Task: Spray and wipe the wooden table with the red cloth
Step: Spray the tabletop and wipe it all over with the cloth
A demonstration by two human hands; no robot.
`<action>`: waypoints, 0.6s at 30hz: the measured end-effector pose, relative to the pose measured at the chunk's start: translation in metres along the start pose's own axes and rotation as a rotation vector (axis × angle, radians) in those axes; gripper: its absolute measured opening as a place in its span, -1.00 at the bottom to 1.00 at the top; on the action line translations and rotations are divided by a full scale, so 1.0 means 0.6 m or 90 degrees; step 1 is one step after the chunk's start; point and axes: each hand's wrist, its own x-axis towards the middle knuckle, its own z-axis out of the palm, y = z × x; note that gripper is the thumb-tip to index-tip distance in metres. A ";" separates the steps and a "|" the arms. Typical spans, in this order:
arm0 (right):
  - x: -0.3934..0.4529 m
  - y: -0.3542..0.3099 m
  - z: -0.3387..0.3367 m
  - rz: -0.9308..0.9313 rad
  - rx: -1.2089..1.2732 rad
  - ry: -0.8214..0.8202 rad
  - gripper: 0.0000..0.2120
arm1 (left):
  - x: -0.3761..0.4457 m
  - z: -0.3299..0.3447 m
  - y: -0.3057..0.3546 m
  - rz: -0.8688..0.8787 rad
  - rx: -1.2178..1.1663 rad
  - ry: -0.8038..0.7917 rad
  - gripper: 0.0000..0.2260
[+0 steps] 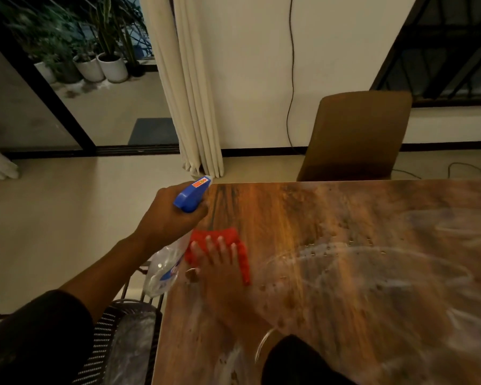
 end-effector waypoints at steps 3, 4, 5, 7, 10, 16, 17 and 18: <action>-0.023 0.074 -0.029 -0.029 -0.009 0.041 -0.47 | -0.007 0.021 0.029 0.002 0.008 -0.018 -0.86; -0.026 0.125 -0.051 0.014 -0.043 0.074 -0.46 | -0.012 0.025 0.037 0.005 0.008 -0.025 -0.87; -0.028 0.185 -0.075 0.075 -0.076 0.098 -0.44 | -0.019 0.029 0.045 0.006 0.004 -0.031 -0.87; -0.033 0.303 -0.133 0.222 -0.093 0.087 -0.44 | -0.033 0.031 0.053 0.006 -0.003 -0.032 -0.90; -0.042 0.331 -0.162 0.307 -0.060 0.071 -0.42 | -0.070 0.026 0.051 -0.004 -0.003 -0.017 -0.92; -0.096 0.017 -0.033 0.019 -0.024 -0.016 -0.43 | -0.165 0.008 0.025 -0.048 0.038 0.081 -0.87; -0.105 -0.014 -0.021 -0.012 -0.022 -0.036 -0.42 | -0.177 0.000 0.016 -0.046 0.054 0.091 -0.87; -0.105 -0.021 -0.018 -0.027 -0.014 -0.043 -0.42 | -0.186 -0.009 0.005 -0.046 0.073 0.094 -0.87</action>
